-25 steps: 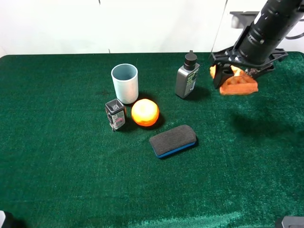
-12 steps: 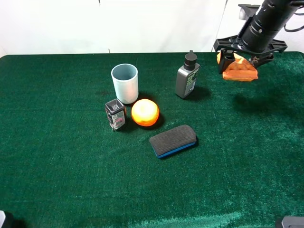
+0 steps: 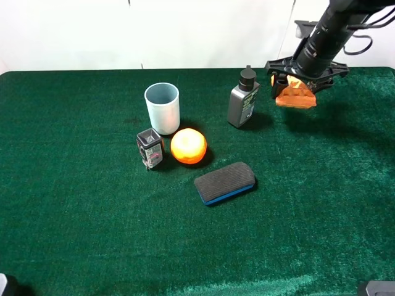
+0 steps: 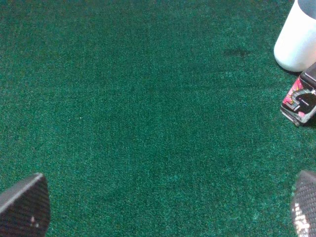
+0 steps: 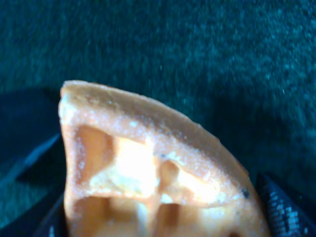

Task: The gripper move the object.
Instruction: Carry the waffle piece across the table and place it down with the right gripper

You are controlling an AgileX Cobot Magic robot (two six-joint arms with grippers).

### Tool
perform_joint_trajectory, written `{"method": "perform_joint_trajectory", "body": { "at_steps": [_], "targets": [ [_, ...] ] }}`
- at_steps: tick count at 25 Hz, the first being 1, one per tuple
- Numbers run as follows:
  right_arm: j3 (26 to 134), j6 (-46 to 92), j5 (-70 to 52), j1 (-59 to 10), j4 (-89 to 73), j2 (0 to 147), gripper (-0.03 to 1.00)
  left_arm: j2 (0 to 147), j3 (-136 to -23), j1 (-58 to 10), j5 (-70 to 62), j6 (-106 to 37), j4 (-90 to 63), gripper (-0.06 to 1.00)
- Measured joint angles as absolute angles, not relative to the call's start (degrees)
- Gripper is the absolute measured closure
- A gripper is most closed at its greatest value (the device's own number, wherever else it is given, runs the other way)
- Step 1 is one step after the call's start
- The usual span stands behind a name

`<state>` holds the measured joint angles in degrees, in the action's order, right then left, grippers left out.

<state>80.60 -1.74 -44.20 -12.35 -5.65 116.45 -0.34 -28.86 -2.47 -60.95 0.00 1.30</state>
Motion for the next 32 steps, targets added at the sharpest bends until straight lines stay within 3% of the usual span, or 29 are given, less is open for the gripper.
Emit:
{"method": "perform_joint_trajectory", "body": {
  "at_steps": [32],
  "targets": [
    [80.6,-2.7,-34.8,-12.4,-6.3,123.2,0.44,-0.3,-28.9,-2.5,-60.9,0.0,1.3,-0.05]
  ]
}}
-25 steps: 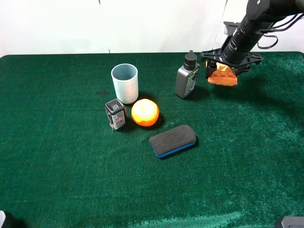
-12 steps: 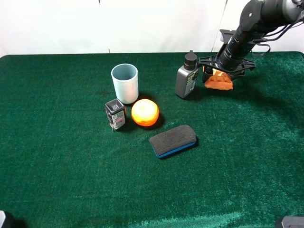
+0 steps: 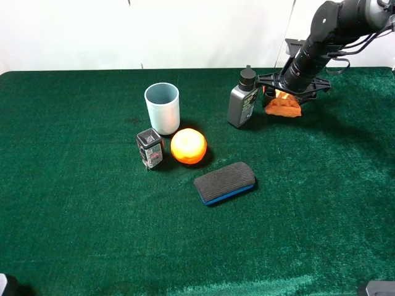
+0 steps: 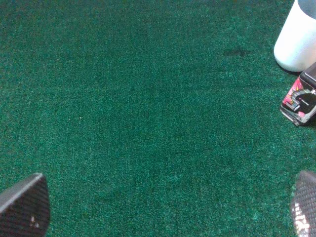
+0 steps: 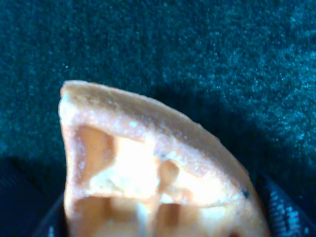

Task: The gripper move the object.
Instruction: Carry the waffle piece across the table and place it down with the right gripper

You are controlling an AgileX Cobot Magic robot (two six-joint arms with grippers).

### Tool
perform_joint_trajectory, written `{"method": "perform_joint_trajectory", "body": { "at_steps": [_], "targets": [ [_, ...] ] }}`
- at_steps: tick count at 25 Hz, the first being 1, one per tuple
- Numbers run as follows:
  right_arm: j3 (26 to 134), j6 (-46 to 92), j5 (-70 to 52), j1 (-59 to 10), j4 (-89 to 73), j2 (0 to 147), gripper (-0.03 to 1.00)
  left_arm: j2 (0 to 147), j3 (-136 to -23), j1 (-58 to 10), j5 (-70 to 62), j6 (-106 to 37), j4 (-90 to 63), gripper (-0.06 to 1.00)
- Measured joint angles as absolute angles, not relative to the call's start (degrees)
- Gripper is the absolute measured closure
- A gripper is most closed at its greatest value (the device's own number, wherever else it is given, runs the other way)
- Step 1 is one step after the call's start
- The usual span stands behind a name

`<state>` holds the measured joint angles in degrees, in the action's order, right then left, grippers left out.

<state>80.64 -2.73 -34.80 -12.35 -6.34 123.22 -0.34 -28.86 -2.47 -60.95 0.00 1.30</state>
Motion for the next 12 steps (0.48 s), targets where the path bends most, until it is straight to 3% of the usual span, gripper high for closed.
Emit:
{"method": "perform_joint_trajectory", "body": {
  "at_steps": [4,12],
  "targets": [
    [80.6,-2.7,-35.0,-12.4,-5.7,123.2,0.30,-0.3,-28.9,-2.5,-60.9,0.0,1.3,-0.05],
    [80.6,-2.7,-35.0,-12.4,-5.1,123.2,0.27,-0.3,-28.9,-2.5,-60.9,0.0,1.3,-0.05]
  ]
}}
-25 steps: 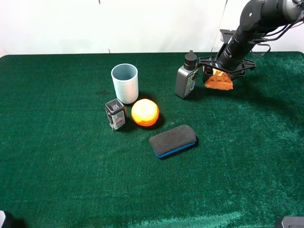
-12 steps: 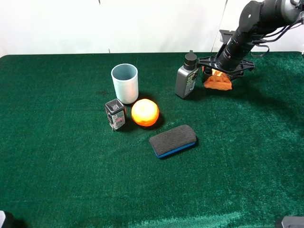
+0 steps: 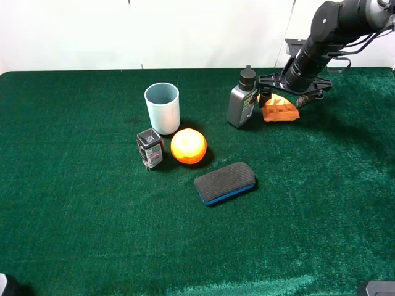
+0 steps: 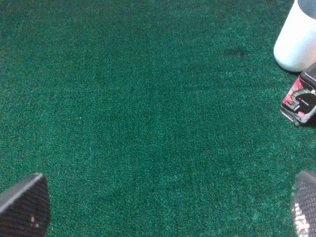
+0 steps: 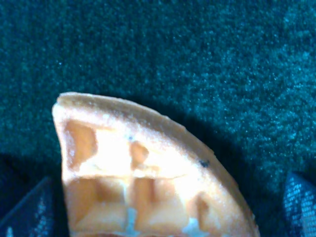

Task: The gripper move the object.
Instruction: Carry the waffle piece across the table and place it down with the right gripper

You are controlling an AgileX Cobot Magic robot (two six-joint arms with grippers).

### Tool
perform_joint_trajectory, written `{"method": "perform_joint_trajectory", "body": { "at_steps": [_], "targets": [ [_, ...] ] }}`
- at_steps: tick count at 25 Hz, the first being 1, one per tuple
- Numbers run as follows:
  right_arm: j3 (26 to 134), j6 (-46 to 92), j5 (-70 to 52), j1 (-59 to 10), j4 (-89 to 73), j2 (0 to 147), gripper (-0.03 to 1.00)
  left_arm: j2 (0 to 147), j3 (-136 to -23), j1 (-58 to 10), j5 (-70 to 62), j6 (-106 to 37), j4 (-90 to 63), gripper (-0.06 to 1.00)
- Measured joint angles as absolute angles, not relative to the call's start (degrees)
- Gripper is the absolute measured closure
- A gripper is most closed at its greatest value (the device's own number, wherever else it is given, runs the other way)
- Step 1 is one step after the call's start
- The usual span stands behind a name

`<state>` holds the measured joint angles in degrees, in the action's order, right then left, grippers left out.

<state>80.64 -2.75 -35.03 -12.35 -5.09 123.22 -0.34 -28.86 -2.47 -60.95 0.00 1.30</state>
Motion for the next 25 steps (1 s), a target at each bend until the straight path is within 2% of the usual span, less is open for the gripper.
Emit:
{"method": "perform_joint_trajectory", "body": {
  "at_steps": [25],
  "targets": [
    [83.1,-2.7,-49.0,-12.4,0.0,115.6,0.27,-0.3,-28.9,-2.5,-60.9,0.0,1.3,-0.05]
  ]
}}
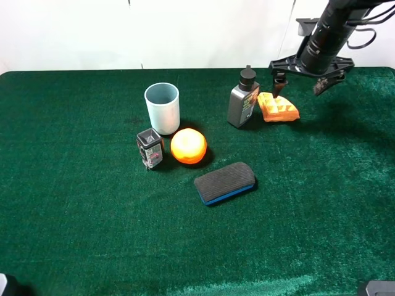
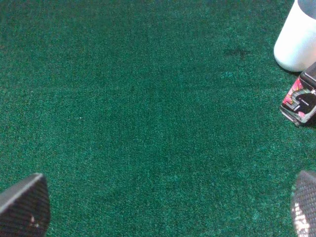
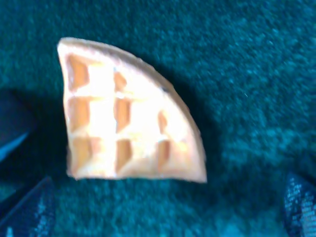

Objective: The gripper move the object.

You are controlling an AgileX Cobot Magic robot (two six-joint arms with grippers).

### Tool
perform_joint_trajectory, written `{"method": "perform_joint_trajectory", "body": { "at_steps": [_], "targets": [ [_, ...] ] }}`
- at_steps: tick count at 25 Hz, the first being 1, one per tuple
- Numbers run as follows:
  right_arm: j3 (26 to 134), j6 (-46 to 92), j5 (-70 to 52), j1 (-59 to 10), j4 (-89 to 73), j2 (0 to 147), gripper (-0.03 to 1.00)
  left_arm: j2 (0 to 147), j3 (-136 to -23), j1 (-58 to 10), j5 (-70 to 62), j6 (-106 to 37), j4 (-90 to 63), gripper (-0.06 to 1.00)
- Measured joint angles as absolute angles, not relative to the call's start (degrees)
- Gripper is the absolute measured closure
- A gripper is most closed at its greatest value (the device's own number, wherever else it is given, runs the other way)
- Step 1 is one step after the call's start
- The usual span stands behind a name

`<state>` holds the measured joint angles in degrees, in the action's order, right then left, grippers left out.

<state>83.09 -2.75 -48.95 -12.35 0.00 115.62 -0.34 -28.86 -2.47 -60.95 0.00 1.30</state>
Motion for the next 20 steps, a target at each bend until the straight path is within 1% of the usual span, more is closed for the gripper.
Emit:
{"method": "perform_joint_trajectory", "body": {
  "at_steps": [17,20],
  "targets": [
    [83.7,-2.7,-68.3,-12.4,0.5,108.5,0.27,-0.3,-28.9,-2.5,-60.9,0.0,1.3,-0.05],
    [83.7,-2.7,-69.3,-12.4,0.0,107.1,0.27,-0.3,-28.9,-2.5,-60.9,0.0,1.3,-0.05]
  ]
}}
